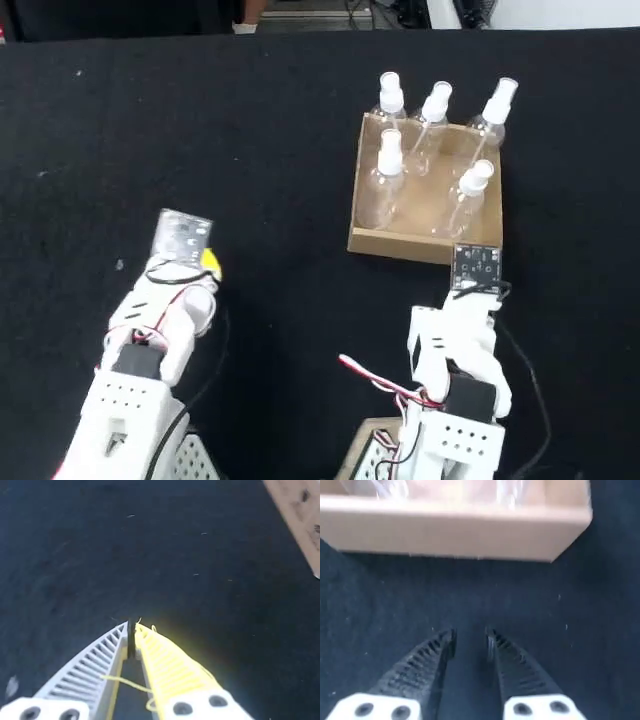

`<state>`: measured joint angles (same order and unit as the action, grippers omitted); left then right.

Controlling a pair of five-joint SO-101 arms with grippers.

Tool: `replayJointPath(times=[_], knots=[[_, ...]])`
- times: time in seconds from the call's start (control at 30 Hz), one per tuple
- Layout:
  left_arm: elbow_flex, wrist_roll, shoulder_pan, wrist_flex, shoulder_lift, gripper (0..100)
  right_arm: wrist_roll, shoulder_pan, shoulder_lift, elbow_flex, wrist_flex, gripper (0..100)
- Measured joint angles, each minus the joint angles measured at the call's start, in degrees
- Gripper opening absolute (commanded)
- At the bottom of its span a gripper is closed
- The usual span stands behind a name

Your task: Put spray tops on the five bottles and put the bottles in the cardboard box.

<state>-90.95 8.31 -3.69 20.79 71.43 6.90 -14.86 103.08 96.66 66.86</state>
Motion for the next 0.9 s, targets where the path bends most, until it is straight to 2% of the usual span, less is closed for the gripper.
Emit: replayJointPath(times=[0.13,0.23,0.3,0.57,0.73,0.9], knots=[[0.00,-3.16,2.90,16.70,13.80,3,0.00,0.00,0.00,0.00,3.87,7.3],[-1.23,-3.08,3.25,30.15,27.25,3,0.00,0.00,0.00,0.00,6.07,7.3],[-2.81,-1.76,3.43,35.87,30.77,3,0.00,0.00,0.00,0.00,6.15,7.3],[-4.84,1.58,3.52,39.91,31.03,3,0.00,0.00,0.00,0.00,6.15,7.2],[-5.01,1.58,3.52,49.32,32.18,3,0.00,0.00,0.00,0.00,6.15,7.2],[-5.01,1.58,3.43,51.52,32.26,3,0.00,0.00,0.00,0.00,6.15,7.2]])
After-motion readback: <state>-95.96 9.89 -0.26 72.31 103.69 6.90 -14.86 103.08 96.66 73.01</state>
